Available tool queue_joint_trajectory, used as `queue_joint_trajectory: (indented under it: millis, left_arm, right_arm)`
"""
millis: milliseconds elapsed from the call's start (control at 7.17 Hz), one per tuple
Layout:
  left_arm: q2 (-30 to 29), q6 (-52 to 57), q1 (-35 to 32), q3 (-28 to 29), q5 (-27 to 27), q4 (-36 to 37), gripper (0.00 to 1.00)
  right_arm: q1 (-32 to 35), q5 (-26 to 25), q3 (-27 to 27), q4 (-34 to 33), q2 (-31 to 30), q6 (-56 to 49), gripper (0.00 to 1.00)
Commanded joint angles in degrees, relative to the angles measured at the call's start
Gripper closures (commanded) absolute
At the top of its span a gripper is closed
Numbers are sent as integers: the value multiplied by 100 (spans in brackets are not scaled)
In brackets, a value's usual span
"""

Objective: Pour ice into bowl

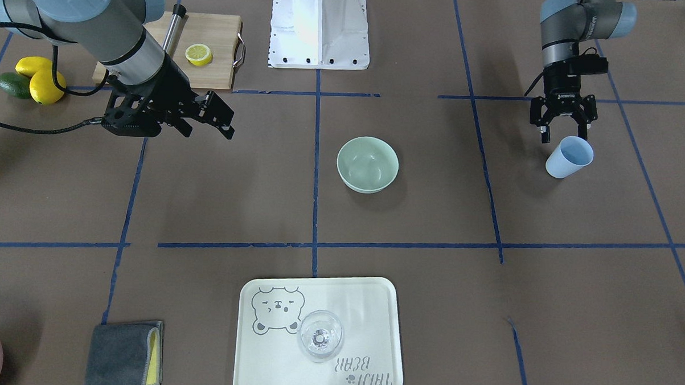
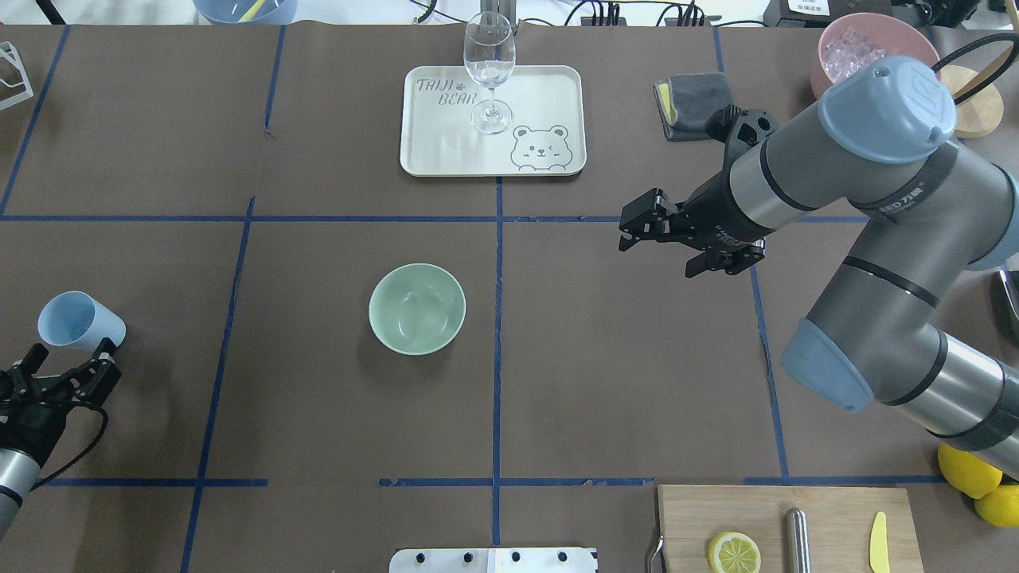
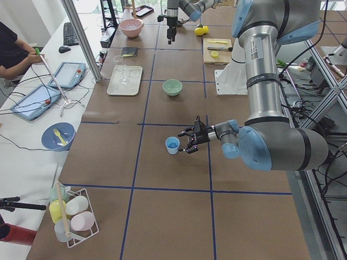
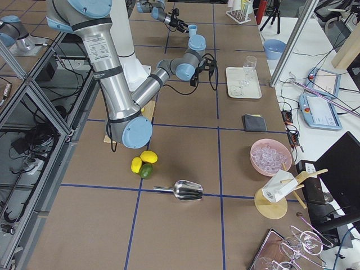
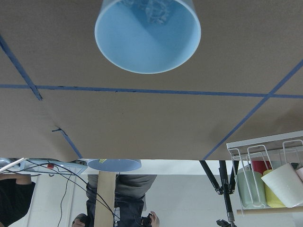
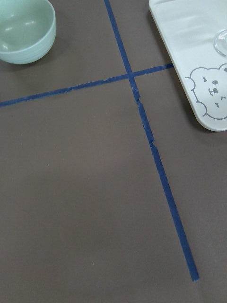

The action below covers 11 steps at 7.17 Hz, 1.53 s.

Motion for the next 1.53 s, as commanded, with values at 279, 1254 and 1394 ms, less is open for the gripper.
queue_joint_trajectory:
  millis: [279, 1254, 1394]
  left_arm:
    - [-317, 231, -1, 314, 140, -22, 0]
    - [-450, 338, -351, 534, 114, -40, 0]
    - [-520, 329, -465, 543, 96, -40, 0]
  right_arm:
    - [0, -12, -9, 1, -12, -3, 0]
    - [-44, -29, -44, 1, -29, -3, 0]
    - [-52, -29, -45, 1, -21, -3, 0]
